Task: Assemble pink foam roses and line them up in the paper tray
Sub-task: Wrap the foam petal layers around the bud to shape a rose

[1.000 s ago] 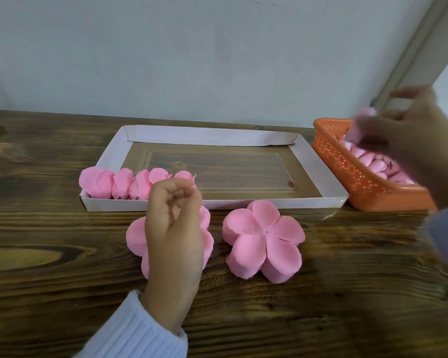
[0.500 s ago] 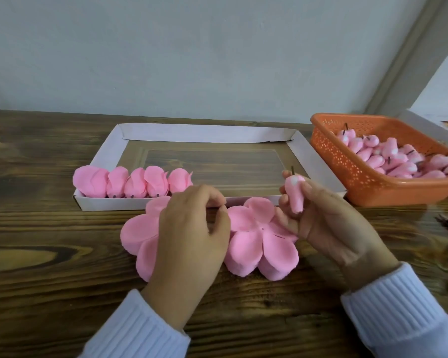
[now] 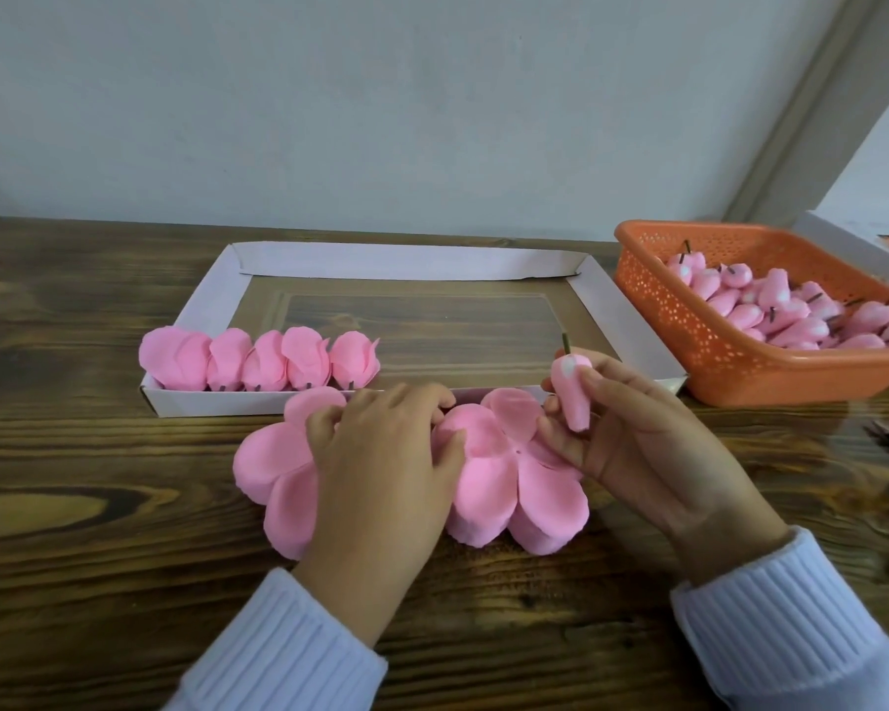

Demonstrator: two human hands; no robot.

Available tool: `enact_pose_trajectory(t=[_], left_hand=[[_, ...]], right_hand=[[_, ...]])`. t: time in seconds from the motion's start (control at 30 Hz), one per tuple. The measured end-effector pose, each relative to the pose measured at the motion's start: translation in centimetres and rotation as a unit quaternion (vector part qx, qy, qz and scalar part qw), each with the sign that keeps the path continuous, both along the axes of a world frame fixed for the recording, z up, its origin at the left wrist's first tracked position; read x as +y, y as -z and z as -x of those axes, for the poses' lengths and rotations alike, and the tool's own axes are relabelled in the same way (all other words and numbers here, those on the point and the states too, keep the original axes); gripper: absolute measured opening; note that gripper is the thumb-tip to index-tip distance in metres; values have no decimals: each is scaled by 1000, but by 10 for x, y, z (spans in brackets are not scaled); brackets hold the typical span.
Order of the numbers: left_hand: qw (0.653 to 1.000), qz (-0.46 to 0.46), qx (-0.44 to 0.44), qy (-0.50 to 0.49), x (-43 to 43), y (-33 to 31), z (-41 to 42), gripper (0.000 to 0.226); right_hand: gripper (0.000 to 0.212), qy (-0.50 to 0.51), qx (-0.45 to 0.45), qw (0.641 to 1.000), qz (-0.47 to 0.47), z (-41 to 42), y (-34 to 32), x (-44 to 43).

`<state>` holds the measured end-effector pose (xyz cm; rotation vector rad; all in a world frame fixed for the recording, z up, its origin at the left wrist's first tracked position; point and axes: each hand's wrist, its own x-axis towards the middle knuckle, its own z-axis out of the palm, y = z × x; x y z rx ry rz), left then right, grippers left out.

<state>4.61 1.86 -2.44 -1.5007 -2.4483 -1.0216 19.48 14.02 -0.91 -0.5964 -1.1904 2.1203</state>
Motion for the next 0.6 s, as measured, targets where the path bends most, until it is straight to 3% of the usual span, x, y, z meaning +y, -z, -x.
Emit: enact_pose_trajectory(t=[0.6], left_hand=[[999, -36, 27, 15, -2, -4, -3, 15]], right_hand=[[21, 4, -10, 1000, 0, -1, -3, -3]])
